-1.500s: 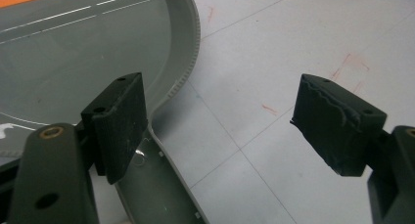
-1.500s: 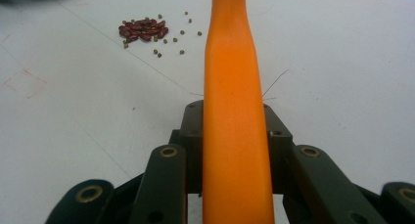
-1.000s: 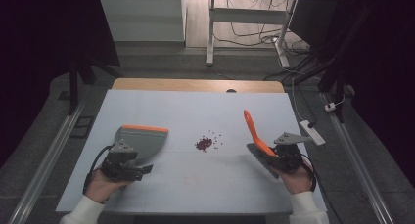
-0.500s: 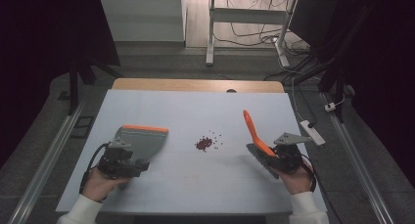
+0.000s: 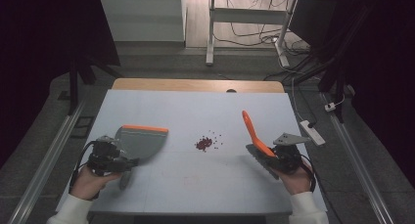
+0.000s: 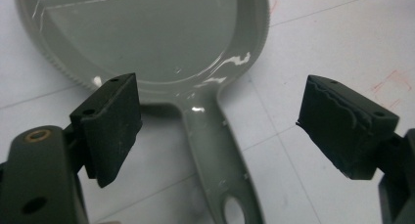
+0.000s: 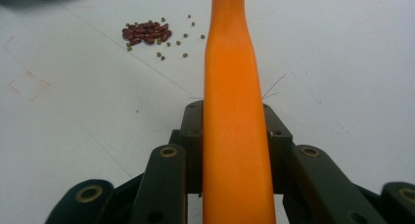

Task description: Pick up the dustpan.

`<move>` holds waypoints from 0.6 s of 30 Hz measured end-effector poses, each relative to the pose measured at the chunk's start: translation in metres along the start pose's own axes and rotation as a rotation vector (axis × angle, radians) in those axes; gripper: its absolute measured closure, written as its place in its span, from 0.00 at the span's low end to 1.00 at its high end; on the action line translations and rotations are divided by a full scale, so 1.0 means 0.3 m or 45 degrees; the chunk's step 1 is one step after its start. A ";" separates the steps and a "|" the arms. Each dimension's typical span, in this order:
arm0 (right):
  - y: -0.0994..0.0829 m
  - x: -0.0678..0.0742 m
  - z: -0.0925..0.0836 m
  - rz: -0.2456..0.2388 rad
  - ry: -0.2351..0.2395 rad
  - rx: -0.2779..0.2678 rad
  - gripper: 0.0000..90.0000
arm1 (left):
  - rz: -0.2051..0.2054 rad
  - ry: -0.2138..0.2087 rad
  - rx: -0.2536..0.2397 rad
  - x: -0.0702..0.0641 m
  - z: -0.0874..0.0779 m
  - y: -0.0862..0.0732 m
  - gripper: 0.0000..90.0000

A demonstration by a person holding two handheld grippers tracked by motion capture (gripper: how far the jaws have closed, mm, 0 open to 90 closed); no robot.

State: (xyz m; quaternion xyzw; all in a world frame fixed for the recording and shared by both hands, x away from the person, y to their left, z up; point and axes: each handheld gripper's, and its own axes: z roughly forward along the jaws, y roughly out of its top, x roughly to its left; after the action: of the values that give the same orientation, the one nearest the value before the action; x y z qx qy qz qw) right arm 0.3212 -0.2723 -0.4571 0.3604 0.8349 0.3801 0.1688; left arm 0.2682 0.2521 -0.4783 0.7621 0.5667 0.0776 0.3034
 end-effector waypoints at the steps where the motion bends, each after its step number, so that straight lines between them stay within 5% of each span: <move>1: 0.000 0.000 0.000 0.000 0.000 0.000 0.77 | -0.012 0.006 0.010 0.003 -0.001 -0.001 0.17; 10: -0.002 0.009 0.007 0.001 0.025 0.003 0.77 | -0.071 0.001 0.073 0.009 -0.003 -0.027 0.15; 18: 0.001 0.008 -0.003 0.005 0.031 -0.019 0.77 | -0.102 0.006 0.149 0.006 0.055 -0.037 0.15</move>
State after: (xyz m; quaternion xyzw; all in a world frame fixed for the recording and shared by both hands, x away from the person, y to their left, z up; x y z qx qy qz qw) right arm 0.3193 -0.2709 -0.4564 0.3562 0.8334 0.3909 0.1605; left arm 0.2674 0.2494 -0.4981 0.7550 0.6011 0.0337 0.2599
